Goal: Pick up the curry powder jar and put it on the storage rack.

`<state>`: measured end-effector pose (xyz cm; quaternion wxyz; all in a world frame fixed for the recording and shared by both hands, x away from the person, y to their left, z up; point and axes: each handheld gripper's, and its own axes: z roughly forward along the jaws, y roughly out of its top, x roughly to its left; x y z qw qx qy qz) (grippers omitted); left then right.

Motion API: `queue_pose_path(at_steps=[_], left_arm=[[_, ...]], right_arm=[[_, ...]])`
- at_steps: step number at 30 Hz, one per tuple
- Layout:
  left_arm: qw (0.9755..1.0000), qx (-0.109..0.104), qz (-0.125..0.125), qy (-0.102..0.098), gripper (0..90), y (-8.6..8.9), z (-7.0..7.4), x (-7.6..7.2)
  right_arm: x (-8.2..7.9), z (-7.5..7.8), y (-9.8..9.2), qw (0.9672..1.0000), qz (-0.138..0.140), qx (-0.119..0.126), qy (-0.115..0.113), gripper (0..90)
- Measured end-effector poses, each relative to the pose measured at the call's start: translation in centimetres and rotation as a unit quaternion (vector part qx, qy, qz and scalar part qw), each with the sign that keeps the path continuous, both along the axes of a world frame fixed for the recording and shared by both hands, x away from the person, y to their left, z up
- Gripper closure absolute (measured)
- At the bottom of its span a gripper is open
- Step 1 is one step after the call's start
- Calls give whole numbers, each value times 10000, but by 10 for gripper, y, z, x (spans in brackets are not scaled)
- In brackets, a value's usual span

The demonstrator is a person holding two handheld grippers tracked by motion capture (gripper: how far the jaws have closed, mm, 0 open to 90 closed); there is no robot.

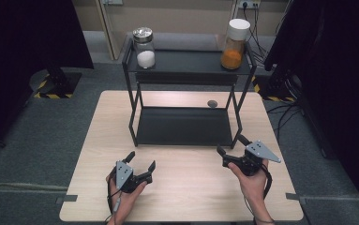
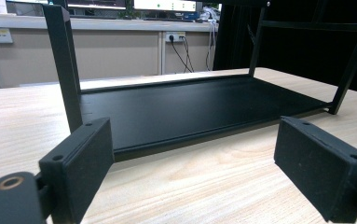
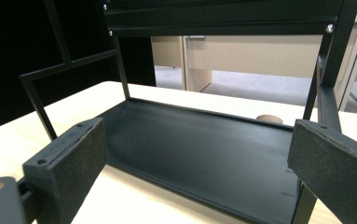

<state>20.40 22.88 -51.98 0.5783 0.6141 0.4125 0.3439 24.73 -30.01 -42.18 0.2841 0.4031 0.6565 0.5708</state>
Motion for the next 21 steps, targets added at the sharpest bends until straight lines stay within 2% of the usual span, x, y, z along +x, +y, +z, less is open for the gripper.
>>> queue_pose_path(at_steps=[21], left_arm=[[10000,1,1,5,114,0,0,0]], right_arm=[[-5,-22,-6,9999,-23,-11,159,50]])
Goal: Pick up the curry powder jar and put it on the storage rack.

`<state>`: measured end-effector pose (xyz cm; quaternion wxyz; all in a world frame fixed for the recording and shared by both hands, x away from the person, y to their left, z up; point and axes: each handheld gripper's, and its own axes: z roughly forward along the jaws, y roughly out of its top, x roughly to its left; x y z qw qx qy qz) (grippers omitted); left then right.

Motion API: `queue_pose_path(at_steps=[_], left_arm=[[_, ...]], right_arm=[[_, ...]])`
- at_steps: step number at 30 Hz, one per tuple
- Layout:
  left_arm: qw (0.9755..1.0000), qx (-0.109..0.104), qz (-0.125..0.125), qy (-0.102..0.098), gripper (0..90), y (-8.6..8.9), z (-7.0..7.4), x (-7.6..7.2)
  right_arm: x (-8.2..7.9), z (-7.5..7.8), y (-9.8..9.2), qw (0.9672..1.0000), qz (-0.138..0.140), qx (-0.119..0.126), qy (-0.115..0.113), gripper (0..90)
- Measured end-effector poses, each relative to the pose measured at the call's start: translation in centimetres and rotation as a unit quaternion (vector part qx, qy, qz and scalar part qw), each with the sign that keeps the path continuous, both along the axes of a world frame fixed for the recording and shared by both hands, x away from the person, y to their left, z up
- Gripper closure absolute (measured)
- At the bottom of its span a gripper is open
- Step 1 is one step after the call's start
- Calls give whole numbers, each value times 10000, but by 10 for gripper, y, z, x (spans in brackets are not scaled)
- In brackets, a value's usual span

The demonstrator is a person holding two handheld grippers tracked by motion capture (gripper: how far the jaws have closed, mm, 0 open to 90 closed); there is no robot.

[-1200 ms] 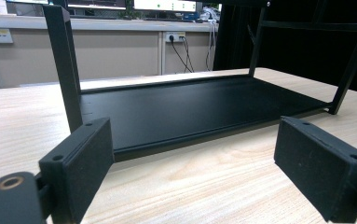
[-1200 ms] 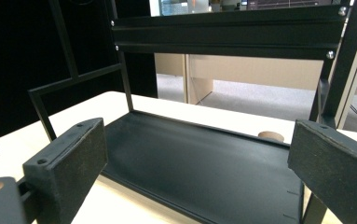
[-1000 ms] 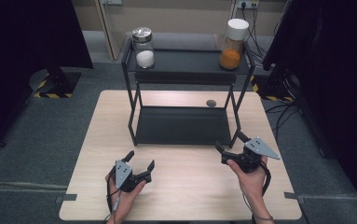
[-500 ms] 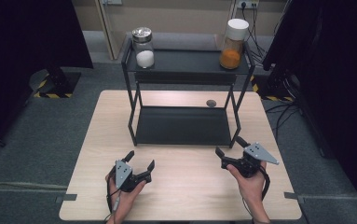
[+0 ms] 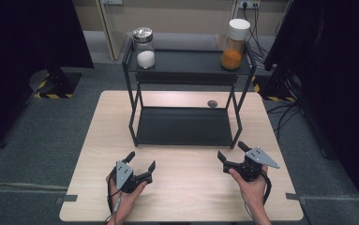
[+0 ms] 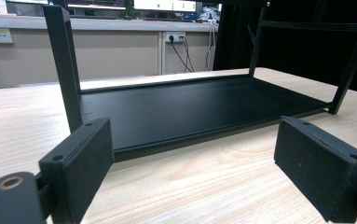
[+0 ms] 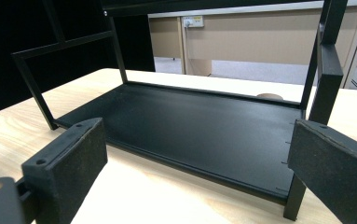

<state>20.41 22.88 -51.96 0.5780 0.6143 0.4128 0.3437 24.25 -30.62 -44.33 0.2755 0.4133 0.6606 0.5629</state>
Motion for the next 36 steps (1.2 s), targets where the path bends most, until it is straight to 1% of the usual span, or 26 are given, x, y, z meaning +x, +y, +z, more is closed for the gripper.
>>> queue_pose_path(at_steps=[5,12,19,36], left_arm=[[10000,6,-2,-4,114,0,0,0],[10000,2,-1,0,114,0,0,0],[10000,3,-2,-3,114,0,0,0],[10000,18,-6,-5,114,0,0,0]], right_arm=[[-1,-6,-1,10000,5,-14,43,50],[-4,-14,-1,9999,16,-8,158,50],[-7,-21,-3,9998,17,5,189,51],[-14,-42,-4,9994,-83,-5,331,51]])
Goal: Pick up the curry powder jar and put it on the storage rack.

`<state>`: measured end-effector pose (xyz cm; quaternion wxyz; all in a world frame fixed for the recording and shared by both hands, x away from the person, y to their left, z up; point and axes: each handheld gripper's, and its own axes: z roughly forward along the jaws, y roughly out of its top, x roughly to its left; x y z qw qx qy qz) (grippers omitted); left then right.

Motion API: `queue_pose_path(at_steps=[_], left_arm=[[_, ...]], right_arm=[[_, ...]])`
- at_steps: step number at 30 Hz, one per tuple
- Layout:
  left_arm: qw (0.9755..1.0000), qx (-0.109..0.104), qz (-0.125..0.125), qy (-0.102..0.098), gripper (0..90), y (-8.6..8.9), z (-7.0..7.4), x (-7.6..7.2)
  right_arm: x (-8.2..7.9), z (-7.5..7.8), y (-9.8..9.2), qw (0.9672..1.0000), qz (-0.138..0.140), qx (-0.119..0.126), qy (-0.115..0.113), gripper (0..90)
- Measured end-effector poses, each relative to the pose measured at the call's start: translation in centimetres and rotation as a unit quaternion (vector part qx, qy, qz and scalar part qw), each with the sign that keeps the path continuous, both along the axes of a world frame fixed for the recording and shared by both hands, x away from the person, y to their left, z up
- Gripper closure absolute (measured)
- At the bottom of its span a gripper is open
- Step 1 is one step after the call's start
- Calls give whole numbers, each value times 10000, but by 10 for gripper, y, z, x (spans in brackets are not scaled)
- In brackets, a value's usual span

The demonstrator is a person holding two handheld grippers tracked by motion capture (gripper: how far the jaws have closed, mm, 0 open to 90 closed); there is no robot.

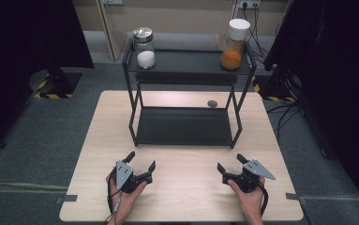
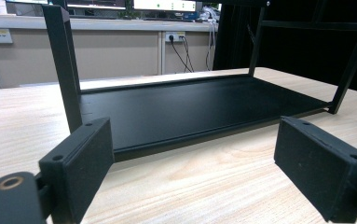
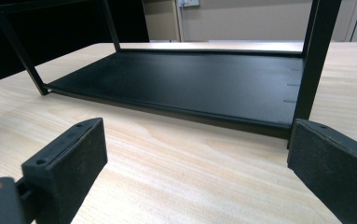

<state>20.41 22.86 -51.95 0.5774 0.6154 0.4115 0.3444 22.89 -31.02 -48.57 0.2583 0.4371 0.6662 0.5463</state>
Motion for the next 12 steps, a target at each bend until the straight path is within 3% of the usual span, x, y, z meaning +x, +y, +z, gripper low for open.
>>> queue_pose_path(at_steps=[4,12], left_arm=[[10000,3,1,-10,114,0,0,0],[10000,-38,0,27,111,1,0,1]], right_arm=[[-1,0,0,10000,15,-39,-32,50],[-6,-1,-2,9997,-77,115,-177,13]])
